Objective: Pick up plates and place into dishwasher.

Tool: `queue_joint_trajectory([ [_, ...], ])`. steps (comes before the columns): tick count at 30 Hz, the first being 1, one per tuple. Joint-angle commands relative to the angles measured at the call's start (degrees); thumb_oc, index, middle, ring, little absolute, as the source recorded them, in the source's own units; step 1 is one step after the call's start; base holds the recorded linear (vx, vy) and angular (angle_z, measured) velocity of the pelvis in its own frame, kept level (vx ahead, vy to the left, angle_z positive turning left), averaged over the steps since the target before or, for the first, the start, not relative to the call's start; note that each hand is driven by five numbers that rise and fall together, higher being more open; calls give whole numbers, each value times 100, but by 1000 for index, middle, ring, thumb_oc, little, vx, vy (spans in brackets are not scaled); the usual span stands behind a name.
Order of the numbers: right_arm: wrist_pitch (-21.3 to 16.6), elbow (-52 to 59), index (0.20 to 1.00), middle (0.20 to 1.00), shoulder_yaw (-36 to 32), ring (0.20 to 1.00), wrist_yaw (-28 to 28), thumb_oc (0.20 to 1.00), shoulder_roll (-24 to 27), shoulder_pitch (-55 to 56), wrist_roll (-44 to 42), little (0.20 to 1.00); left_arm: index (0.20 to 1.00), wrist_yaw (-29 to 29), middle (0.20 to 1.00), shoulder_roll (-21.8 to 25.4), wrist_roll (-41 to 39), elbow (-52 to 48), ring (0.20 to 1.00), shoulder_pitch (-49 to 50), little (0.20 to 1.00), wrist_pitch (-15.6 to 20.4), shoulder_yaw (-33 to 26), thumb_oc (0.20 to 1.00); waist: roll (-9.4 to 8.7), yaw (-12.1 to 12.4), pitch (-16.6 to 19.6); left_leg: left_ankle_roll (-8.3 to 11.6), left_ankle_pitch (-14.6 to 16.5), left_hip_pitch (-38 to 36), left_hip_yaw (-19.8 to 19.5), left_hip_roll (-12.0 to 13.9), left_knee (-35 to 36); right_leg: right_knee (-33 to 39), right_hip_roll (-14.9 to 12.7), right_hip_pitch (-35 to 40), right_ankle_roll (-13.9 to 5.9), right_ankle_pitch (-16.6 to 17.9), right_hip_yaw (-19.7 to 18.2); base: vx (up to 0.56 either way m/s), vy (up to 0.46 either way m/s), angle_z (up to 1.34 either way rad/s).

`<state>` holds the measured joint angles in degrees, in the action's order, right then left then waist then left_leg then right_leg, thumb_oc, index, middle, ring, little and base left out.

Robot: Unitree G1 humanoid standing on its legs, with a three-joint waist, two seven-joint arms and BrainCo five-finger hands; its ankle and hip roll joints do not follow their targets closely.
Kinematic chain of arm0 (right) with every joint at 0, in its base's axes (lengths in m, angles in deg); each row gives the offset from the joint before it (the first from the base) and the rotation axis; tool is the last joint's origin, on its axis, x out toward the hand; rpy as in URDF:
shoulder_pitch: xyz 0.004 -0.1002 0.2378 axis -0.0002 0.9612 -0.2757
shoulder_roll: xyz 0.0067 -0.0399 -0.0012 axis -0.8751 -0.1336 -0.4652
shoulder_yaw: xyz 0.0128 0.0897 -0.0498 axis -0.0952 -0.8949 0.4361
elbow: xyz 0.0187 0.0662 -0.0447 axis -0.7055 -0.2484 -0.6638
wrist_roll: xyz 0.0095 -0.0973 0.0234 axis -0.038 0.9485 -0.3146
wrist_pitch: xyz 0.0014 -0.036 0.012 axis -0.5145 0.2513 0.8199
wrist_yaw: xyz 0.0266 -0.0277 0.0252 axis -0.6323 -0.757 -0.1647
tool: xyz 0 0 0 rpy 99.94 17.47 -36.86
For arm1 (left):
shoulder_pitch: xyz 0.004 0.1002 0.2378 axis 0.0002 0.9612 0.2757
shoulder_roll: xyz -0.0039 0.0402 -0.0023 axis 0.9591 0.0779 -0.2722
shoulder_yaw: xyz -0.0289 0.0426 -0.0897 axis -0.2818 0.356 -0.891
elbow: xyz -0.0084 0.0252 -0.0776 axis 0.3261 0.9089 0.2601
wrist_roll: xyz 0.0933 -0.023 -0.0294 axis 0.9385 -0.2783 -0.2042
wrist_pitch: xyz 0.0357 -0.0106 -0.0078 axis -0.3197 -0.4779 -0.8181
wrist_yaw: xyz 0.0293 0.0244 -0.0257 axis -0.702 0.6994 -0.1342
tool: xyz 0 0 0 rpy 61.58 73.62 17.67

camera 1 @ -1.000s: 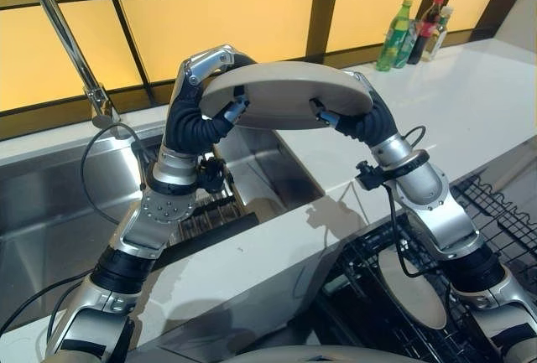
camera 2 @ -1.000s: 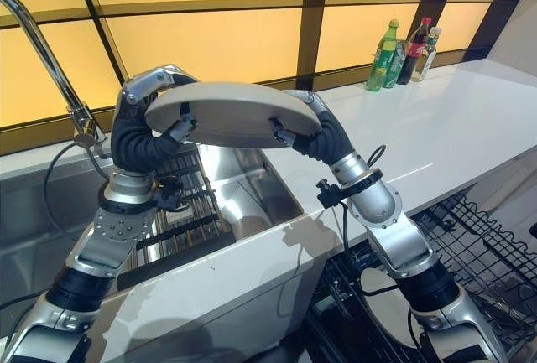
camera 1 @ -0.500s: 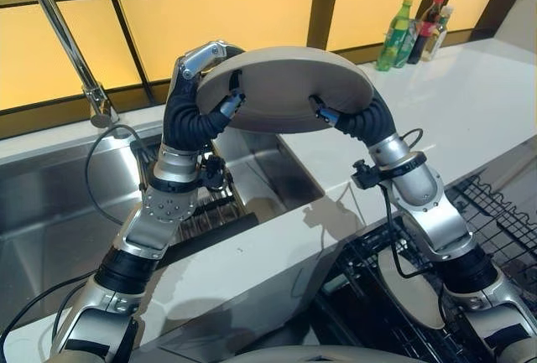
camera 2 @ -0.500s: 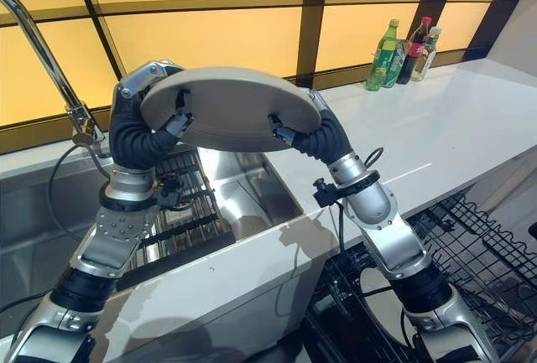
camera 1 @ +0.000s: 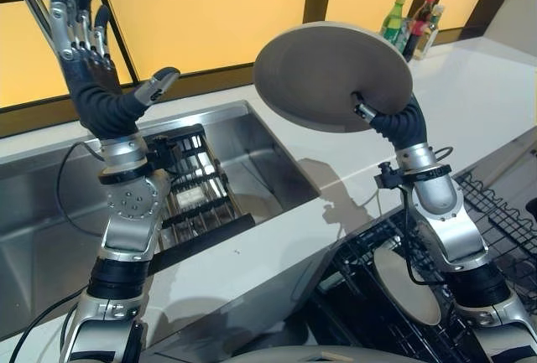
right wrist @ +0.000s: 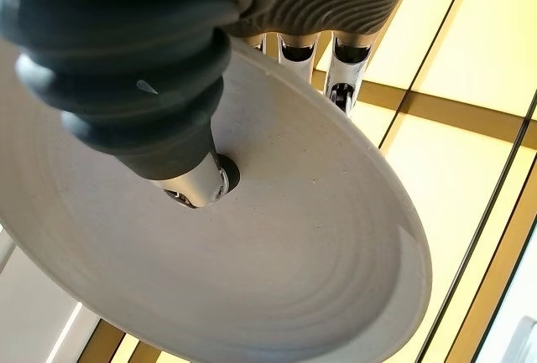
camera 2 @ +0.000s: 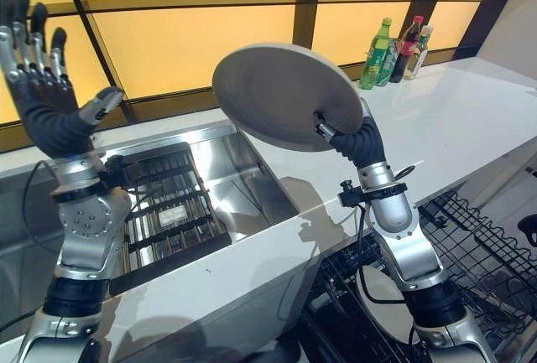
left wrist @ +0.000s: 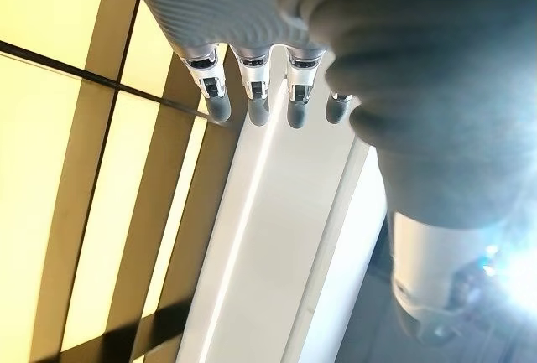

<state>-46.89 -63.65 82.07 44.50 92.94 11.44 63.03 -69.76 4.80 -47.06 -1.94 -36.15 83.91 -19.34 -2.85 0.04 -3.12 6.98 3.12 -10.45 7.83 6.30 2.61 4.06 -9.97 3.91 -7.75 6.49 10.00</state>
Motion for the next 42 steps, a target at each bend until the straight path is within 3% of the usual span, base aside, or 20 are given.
queue_joint_trajectory([
  [1,-276,326,200,200,-585,200,-184,200,235,21,38,200,1000,-206,1000,347,-4,55,1000,-53,1000,39,-227,1000,156,-117,173,-389,-9,567,-17,-159,-237,-1263,-238,1,-157,-1148,95,40,37,0],
  [10,-224,-98,200,200,-1401,200,-774,200,657,664,711,200,1000,-197,1000,482,-128,113,1000,470,1000,112,-883,1000,65,-223,101,-484,143,567,92,-200,-423,-1433,-322,-124,-251,-1040,-101,55,35,-5],
  [18,-4,-500,200,200,-2274,200,-1259,200,935,1461,1521,200,1000,14,1000,777,-346,179,1000,1053,1000,-35,-1589,1000,79,-447,-174,-705,258,618,249,-170,-702,-2593,-127,-694,-236,-890,-494,27,-13,-33],
  [22,28,-894,200,200,-2567,200,-1421,200,969,1763,1814,200,1000,221,1000,807,-535,300,1000,1093,1000,-154,-1714,1000,16,-511,-210,-536,234,706,100,-160,-758,-1660,-264,-516,-171,-848,-606,56,-263,-17],
  [24,108,-1197,200,200,-2622,200,-1622,200,985,1808,2077,200,1000,56,1000,870,-567,469,1000,1064,1000,-136,-1715,1000,0,-613,-259,-369,278,686,65,-57,-723,-1123,-574,-572,-320,-355,-813,19,-410,5],
  [26,132,-1385,200,200,-2672,200,-1688,200,1019,1789,2217,200,1000,-22,1000,838,-605,573,1000,1100,1000,-47,-1803,1000,44,-679,-313,-335,271,701,75,32,-691,-1026,-509,-646,-387,-406,-978,-45,-282,4],
  [30,259,-1560,200,200,-2803,200,-1615,200,1137,1821,2345,200,1000,70,1000,777,-843,523,1000,1252,1000,-149,-1980,1000,142,-707,-395,-247,193,807,94,195,-738,-955,-355,-675,-387,-545,-915,-29,-260,1],
  [37,486,-2316,200,200,-2399,200,-1856,200,1683,1141,2415,200,1000,-364,1000,783,-716,704,1000,945,1000,-155,-1684,1000,497,-736,-870,-21,-65,1437,-126,504,-876,-1240,-32,-1201,-111,-799,-855,-219,-149,13],
  [42,601,-2925,200,200,-1938,200,-2048,200,2230,413,2486,200,1000,-903,1000,760,-708,819,1000,612,1000,-66,-1409,1000,887,-828,-1416,79,-305,1938,-253,565,-1012,-1772,93,-1819,92,-1011,-889,-224,13,12],
])
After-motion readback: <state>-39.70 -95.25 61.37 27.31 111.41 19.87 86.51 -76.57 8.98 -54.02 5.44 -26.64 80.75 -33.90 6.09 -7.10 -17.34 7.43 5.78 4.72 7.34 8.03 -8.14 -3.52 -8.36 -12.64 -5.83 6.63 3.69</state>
